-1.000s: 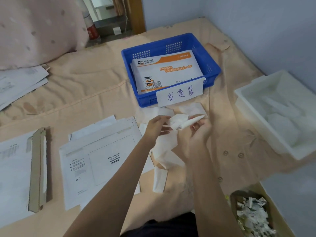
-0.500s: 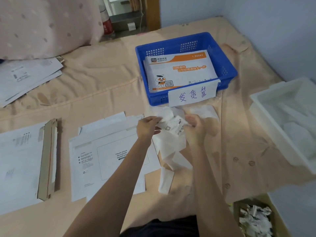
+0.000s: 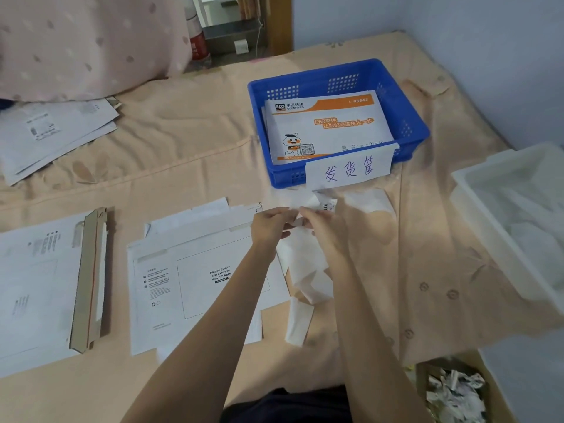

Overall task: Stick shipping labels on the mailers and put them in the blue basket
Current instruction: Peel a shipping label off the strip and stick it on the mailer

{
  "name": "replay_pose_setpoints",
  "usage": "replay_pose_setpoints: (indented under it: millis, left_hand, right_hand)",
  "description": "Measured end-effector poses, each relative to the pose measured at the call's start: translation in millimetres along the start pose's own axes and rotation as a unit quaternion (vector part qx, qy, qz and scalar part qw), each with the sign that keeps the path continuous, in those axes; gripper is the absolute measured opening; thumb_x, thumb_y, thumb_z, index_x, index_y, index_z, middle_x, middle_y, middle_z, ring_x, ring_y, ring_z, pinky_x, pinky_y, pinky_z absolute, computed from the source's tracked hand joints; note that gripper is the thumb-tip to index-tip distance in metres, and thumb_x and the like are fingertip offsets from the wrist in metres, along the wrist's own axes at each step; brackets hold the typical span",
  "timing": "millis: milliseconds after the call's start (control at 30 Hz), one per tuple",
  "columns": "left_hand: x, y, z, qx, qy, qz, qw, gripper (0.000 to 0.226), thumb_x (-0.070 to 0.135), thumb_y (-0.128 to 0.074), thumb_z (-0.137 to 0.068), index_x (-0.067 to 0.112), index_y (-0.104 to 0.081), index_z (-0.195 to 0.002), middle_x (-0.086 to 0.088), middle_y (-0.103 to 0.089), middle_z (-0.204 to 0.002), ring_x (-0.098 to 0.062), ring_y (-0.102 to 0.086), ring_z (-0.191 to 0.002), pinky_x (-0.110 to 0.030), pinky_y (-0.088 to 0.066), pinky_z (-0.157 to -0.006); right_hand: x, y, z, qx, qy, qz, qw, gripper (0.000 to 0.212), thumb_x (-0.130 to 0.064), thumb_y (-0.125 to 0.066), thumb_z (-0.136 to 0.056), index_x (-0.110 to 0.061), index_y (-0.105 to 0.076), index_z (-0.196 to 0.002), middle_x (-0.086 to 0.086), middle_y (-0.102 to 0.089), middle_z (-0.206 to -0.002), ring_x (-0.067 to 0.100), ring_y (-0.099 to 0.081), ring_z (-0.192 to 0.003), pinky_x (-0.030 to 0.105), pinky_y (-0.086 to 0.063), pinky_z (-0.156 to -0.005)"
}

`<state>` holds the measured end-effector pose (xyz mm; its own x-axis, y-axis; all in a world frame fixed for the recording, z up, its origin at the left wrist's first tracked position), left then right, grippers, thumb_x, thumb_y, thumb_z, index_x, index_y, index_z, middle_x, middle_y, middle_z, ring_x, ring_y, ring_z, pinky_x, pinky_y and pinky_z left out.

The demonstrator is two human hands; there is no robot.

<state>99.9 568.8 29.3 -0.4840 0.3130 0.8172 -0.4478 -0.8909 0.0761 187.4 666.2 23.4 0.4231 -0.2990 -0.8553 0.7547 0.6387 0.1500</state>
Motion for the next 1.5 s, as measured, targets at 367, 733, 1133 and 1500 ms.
replay_pose_setpoints:
  millis: [367, 733, 1133, 1500]
  left_hand:
    - [1, -1, 1, -0.006, 0.012, 0.059, 0.998, 0.009, 0.005, -0.066, -0.086, 0.003, -0.066, -0.095, -0.009, -0.069, -0.084, -0.019, -0.067, -0.065, -0.027, -0.058, -0.068]
    - [-12, 6, -3, 0.015, 0.078, 0.163, 0.983, 0.009, 0.001, -0.062, -0.088, -0.003, -0.06, -0.097, -0.012, -0.064, -0.083, -0.023, -0.065, -0.07, -0.024, -0.059, -0.067]
    - [-13, 30, -17, 0.08, 0.1, 0.179, 0.975, 0.01, -0.007, -0.055, -0.087, -0.001, -0.058, -0.079, -0.013, -0.06, -0.081, -0.026, -0.064, -0.064, -0.029, -0.059, -0.067]
    - [-14, 49, -25, 0.11, 0.103, 0.197, 0.969, 0.007, -0.007, -0.057, -0.085, -0.004, -0.059, -0.091, -0.013, -0.061, -0.082, -0.026, -0.065, -0.066, -0.033, -0.059, -0.072]
  right_hand:
    - [12, -7, -11, 0.049, -0.036, -0.157, 0.986, 0.013, -0.01, -0.061, -0.086, -0.015, -0.052, -0.077, 0.015, -0.064, -0.091, 0.025, -0.062, -0.082, 0.045, -0.054, -0.087]
    - [17, 2, -14, 0.095, -0.071, -0.2, 0.973, 0.018, 0.005, -0.064, -0.082, -0.013, -0.065, -0.087, 0.012, -0.066, -0.09, 0.027, -0.065, -0.083, 0.023, -0.055, -0.056]
    - [32, 4, -22, 0.013, -0.165, -0.185, 0.969, 0.015, 0.002, -0.06, -0.082, -0.013, -0.057, -0.082, 0.001, -0.054, -0.068, 0.006, -0.049, -0.052, 0.014, -0.05, -0.046]
    - [36, 14, -23, 0.051, -0.167, -0.245, 0.954, 0.021, -0.004, -0.059, -0.09, -0.013, -0.059, -0.109, 0.003, -0.062, -0.092, 0.02, -0.067, -0.104, 0.009, -0.047, -0.046]
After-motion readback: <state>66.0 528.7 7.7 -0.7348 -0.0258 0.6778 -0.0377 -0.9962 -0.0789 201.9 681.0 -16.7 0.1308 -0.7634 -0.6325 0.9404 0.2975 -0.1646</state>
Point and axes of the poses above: each hand's wrist, its own z-axis away from the middle knuckle, its own y-axis out of the back of the hand, x = y × z, the point moved 4 cm from there along -z, towards the middle knuckle
